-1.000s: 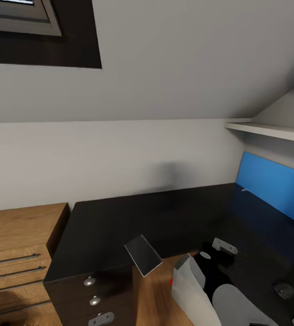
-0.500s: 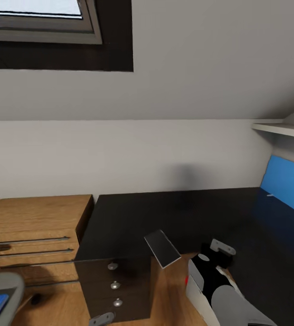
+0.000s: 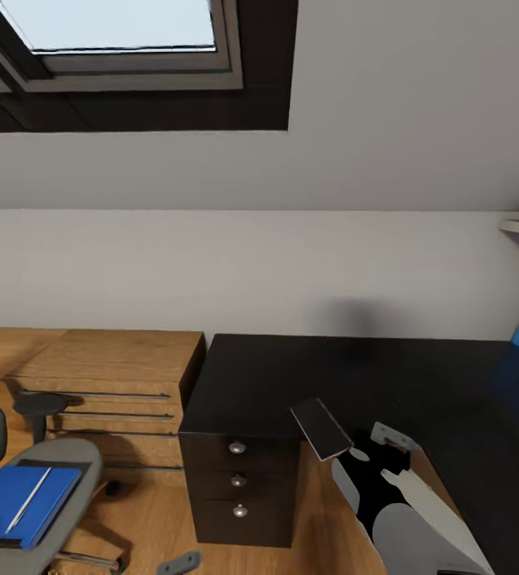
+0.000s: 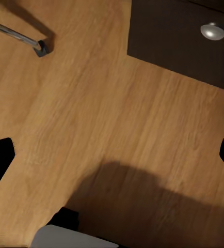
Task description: In the bedroom, organize the workspace by keeping the computer under the desk, ensuring the monitor is on the desk, placing the keyboard on the desk next to the monitor, placing the mouse on the desk next to the keyboard, moving the folder from the swivel chair onto the desk next to the mouse, stacking the notebook on top of the folder with the pen on top of the notebook, and positioning the swivel chair next to the desk.
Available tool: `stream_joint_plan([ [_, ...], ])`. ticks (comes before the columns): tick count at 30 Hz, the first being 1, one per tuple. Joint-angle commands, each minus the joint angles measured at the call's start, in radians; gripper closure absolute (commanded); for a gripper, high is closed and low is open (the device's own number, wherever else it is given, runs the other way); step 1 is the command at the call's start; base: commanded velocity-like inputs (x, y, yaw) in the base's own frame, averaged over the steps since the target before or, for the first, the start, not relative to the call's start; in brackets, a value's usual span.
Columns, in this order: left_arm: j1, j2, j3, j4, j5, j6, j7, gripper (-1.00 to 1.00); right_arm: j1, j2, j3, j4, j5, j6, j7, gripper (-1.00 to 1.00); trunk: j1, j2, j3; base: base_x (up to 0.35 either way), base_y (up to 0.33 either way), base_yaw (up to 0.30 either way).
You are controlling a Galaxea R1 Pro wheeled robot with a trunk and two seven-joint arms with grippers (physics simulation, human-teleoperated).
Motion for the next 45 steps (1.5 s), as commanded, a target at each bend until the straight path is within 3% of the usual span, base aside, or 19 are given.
stream_joint_plan([
  [1, -0.002, 0.001, -0.007, -0.002, 0.006, -0.001, 0.007, -1.0, -0.001, 0.0, -0.001, -0.001, -0.009, -0.01, 0.0, -1.0, 0.0, -0.001, -0.001, -0.011, 0.002, 0.278],
  [17, -0.002, 0.001, -0.007, -0.002, 0.006, -0.001, 0.007, -1.0, -0.001, 0.006, 0.033, 0.02, -0.009, -0.014, 0.0, -1.0, 0.0, -0.001, -0.001, -0.001, 0.0, 0.26],
  [45, -0.002, 0.001, -0.007, -0.002, 0.006, -0.001, 0.007, -1.0, -0.001, 0.008, 0.042, 0.018, -0.01, -0.037, 0.004, -1.0, 0.0, -0.001, -0.001, 0.0, 0.0, 0.013],
])
